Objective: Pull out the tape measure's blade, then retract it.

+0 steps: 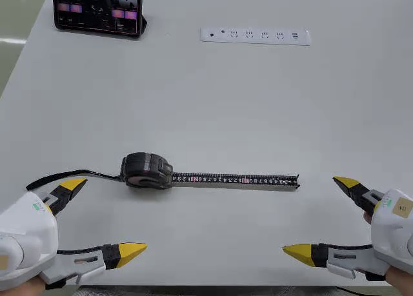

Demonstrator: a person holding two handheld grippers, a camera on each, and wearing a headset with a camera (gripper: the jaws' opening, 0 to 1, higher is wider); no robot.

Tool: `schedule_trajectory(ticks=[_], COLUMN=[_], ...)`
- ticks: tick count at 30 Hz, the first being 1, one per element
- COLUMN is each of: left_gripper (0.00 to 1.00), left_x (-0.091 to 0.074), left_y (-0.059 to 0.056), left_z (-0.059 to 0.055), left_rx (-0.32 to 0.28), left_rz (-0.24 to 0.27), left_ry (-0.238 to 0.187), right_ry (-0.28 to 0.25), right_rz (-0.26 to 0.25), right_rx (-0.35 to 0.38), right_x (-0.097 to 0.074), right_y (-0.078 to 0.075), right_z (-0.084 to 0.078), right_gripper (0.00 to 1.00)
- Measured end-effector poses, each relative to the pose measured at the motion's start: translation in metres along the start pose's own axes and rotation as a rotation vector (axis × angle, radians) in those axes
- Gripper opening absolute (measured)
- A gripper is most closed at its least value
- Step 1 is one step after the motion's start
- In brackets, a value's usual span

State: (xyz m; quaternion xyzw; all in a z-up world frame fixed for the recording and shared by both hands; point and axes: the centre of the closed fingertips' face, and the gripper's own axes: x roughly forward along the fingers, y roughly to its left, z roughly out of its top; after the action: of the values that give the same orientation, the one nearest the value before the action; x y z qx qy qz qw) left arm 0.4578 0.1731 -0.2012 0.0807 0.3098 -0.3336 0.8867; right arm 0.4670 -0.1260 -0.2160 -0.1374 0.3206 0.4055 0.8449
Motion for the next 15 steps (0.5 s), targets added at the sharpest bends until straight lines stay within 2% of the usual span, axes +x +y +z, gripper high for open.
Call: schedule_trajectory(ticks=[15], left_gripper=[0.93], left_x=[0.0010], left_y=[0.0007], left_z=[0.0014], left_rx=[0.002], left_rz=[0.001], left_ry=[0.001], right_ry=[-0.002], right_rz=[0.000], right_rx=[0.005], right_x=[0.0012], right_y=[0.0003], right_z=[0.0001], right_gripper=[0.99])
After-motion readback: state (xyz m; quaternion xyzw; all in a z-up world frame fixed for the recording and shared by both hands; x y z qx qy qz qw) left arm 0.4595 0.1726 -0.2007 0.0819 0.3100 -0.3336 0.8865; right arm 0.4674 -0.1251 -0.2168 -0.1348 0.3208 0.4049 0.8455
